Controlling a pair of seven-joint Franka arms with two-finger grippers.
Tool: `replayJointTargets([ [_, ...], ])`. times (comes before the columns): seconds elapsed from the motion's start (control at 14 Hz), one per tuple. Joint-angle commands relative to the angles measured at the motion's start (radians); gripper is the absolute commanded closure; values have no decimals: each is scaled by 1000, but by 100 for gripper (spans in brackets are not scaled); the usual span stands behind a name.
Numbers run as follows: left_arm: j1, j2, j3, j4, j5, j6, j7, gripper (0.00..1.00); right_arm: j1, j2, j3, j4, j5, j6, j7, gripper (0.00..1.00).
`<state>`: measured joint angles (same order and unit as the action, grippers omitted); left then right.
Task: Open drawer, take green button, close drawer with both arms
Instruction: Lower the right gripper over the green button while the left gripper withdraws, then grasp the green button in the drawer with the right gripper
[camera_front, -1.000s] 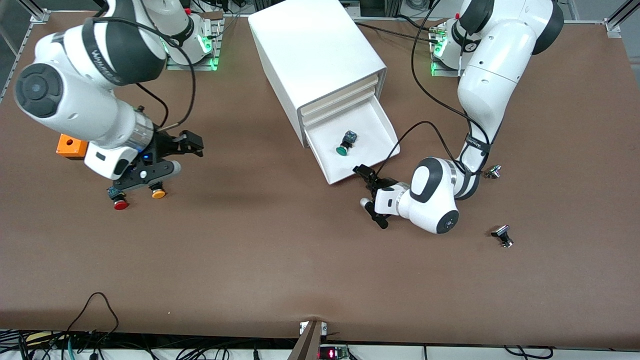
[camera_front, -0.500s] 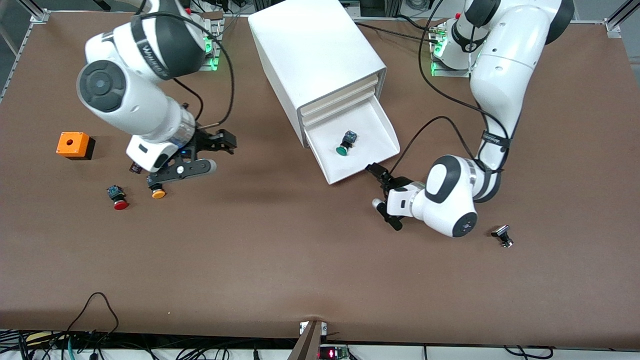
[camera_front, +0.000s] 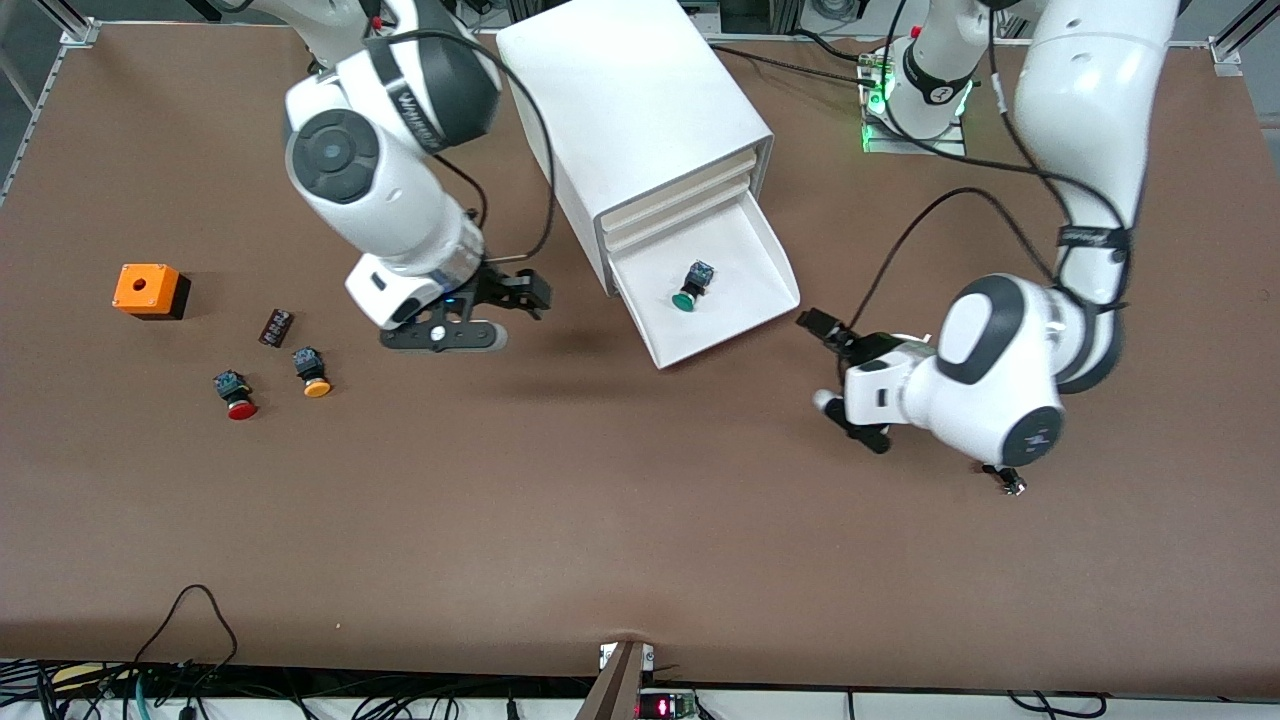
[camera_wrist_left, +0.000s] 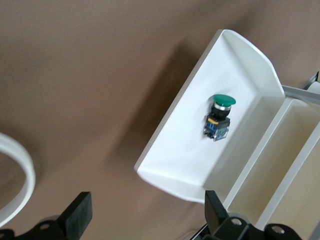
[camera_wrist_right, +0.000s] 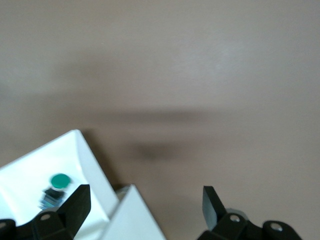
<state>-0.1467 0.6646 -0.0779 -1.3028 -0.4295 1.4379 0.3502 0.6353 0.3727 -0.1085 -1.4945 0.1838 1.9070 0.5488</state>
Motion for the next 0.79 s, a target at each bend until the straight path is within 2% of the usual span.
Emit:
replayJointTargets([
  [0.0, 38, -68, 3, -15, 52, -59, -28, 1, 78, 116, -11, 153, 20, -6, 170, 1],
  [0.21, 47, -98, 4, -13, 121, -82, -120, 1, 157, 231, -13, 268, 19, 7, 366, 1],
  [0.29, 45, -115, 1, -13, 185, -82, -140, 1, 209, 286, -14, 299, 14, 35, 461, 1],
  [0.71, 55, -132, 4, -13, 252, -76, -152, 1, 323, 400, -20, 318, -21, 93, 606, 1],
])
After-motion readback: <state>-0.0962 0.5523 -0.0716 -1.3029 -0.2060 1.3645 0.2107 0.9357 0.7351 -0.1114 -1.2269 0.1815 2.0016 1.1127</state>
